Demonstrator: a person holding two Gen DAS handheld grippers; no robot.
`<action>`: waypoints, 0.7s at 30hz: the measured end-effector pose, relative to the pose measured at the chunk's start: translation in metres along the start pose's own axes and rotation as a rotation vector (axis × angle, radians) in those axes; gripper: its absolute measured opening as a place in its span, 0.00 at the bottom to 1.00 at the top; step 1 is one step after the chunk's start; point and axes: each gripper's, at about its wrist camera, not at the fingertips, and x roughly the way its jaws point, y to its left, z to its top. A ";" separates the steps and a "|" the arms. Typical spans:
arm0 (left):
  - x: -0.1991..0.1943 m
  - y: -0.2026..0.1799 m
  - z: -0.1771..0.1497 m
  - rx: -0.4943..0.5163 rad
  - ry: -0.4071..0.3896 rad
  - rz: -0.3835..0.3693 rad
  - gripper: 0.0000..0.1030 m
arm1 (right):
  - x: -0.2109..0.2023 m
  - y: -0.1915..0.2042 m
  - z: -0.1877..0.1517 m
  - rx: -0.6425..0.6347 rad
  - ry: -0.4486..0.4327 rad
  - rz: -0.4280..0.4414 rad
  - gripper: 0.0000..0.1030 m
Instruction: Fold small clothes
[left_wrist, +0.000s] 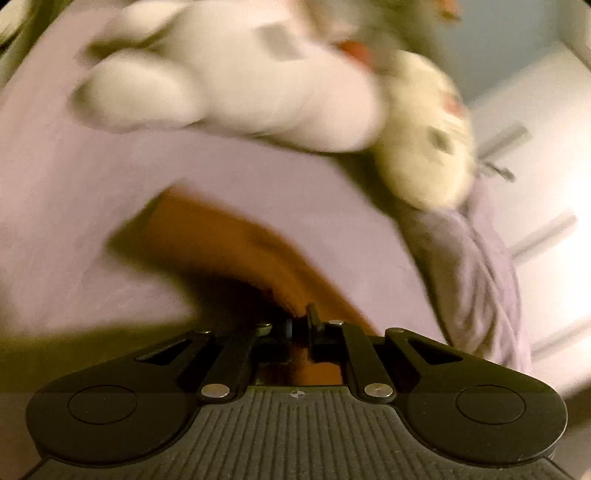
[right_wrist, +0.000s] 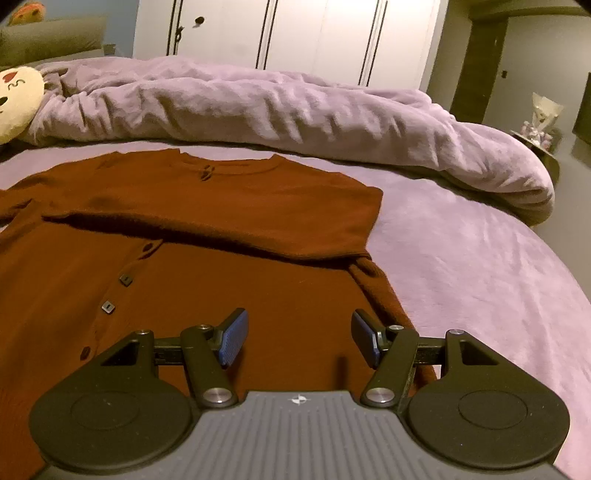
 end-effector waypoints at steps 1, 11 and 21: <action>-0.004 -0.016 -0.003 0.063 -0.001 -0.025 0.08 | 0.000 -0.001 0.001 0.006 -0.003 -0.001 0.60; -0.031 -0.204 -0.139 0.764 0.106 -0.289 0.09 | -0.005 -0.011 -0.003 0.037 -0.018 0.004 0.60; -0.031 -0.188 -0.232 0.909 0.285 -0.225 0.69 | -0.009 -0.036 -0.007 0.069 -0.036 -0.015 0.60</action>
